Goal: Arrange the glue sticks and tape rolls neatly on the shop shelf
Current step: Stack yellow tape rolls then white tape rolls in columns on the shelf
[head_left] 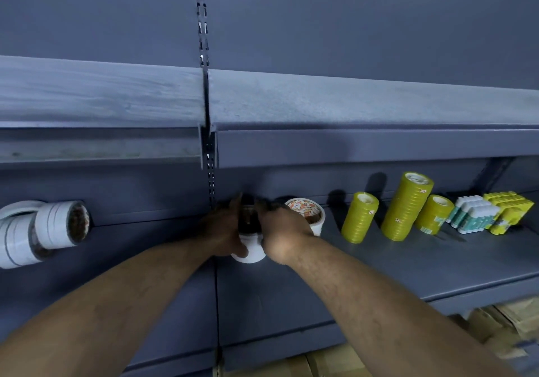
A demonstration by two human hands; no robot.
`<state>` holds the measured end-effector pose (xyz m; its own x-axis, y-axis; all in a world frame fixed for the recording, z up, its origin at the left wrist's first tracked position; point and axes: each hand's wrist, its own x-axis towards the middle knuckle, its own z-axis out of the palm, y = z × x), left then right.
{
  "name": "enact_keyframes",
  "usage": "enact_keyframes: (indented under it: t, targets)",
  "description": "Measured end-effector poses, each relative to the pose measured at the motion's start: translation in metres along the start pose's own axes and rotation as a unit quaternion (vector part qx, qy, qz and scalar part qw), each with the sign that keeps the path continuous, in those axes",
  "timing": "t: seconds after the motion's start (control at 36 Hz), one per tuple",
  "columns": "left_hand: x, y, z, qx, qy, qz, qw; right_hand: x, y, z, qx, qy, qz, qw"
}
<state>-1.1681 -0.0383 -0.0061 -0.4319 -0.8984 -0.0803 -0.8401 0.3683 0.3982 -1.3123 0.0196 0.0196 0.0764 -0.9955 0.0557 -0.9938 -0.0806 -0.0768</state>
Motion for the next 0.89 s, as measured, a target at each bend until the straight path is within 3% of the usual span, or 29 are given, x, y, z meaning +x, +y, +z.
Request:
enact_keyframes:
  t: [0.22,0.56,0.72,0.89]
  targets:
    - [0.015,-0.017,0.002,-0.071,-0.006,0.039,0.997,0.033,-0.009,0.007,0.053,-0.146,0.018,0.988]
    - [0.021,-0.028,0.005,-0.065,0.009,0.047,0.997,0.042,-0.001,0.014,0.074,-0.144,0.018,0.987]
    - [0.021,-0.02,-0.008,-0.091,-0.053,0.079,0.991,0.048,-0.002,0.004,0.102,-0.179,0.042,0.978]
    - [0.022,-0.023,-0.011,-0.1,-0.052,0.066,0.991,0.049,-0.004,0.004,0.095,-0.165,0.044,0.981]
